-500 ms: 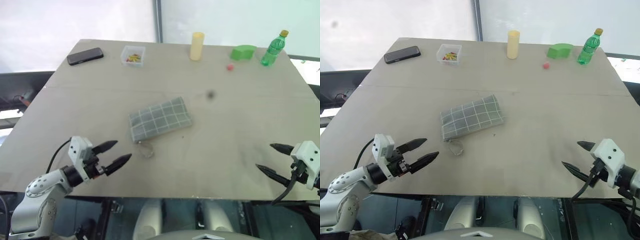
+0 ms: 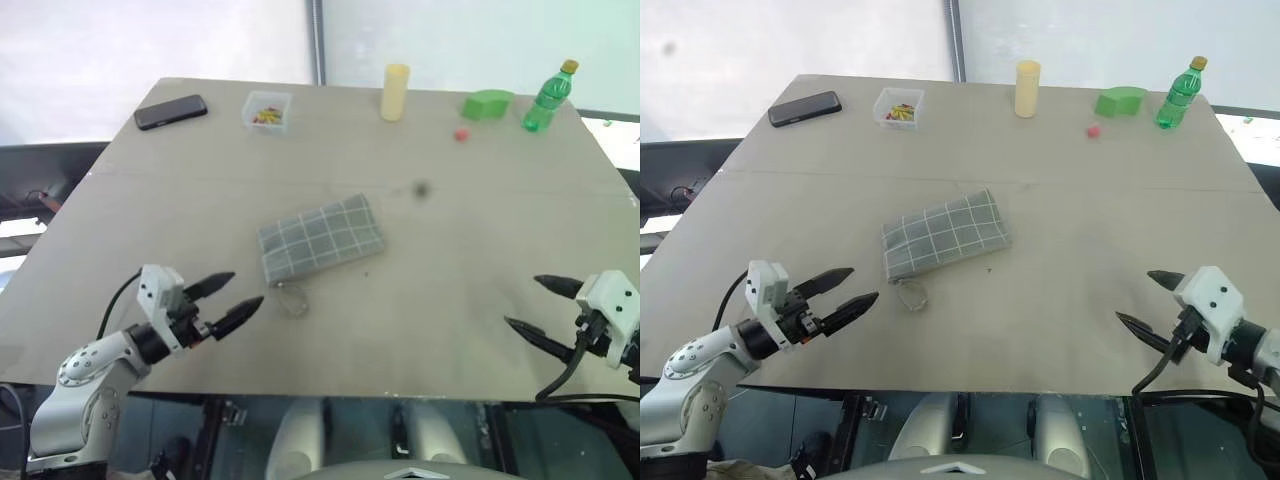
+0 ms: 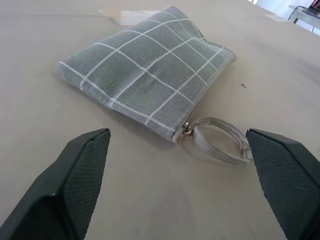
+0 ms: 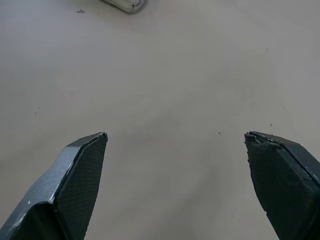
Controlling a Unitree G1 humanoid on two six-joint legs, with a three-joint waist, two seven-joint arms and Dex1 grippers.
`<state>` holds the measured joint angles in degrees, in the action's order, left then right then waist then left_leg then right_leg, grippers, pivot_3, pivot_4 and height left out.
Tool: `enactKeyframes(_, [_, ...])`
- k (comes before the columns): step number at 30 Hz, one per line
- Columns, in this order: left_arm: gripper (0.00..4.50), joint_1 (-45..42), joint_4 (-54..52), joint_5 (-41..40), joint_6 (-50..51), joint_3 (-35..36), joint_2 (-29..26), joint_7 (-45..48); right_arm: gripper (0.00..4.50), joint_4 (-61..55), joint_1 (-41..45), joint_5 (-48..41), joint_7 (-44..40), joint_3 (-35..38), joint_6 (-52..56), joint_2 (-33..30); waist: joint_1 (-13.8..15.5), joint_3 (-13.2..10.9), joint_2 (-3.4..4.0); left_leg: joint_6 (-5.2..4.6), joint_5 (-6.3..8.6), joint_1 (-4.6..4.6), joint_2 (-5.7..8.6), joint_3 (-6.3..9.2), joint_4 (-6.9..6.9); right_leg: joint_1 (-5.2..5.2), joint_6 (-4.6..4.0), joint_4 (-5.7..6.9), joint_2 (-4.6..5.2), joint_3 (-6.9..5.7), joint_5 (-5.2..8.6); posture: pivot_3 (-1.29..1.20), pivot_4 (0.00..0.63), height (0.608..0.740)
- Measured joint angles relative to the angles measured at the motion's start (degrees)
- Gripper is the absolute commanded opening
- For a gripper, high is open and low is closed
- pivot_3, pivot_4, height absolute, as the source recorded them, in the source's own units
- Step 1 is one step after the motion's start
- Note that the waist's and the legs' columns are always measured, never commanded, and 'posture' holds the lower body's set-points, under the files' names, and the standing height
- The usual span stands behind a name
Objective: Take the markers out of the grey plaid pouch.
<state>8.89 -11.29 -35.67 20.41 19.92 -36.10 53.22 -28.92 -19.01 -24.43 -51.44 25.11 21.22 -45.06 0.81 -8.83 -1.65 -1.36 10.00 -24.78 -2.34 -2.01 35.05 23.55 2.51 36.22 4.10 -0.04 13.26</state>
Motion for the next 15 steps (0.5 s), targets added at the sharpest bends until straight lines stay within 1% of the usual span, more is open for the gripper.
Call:
enactKeyframes(8, [4.5,-2.3,1.0,-1.2,1.4,0.2,0.6,-2.0,4.47,-1.6,2.9,-1.7,1.6,-1.7,2.3,0.4,0.0,0.0,0.0,0.0,0.0,0.0,0.0,0.01,0.03,-0.03,0.0,0.0,-0.02,-0.01,-0.01,0.0,0.15,0.74])
enactKeyframes(12, [4.5,-4.8,2.8,-2.8,2.7,1.6,1.1,-4.1,4.47,-1.8,5.8,-3.6,2.5,-2.0,3.6,0.6,0.0,0.0,-0.01,-0.01,0.0,0.0,0.0,0.02,0.06,-0.05,0.0,0.01,-0.05,-0.03,-0.01,0.0,0.15,0.74])
enactKeyframes(15, [4.5,-6.0,4.6,-1.4,1.2,2.2,0.5,-4.2,4.47,-2.6,8.9,-5.7,3.3,-2.5,4.8,1.0,-0.1,0.0,0.0,-0.01,-0.01,0.01,0.01,-0.02,0.07,-0.05,-0.02,0.02,-0.06,-0.03,-0.02,0.0,0.15,0.74])
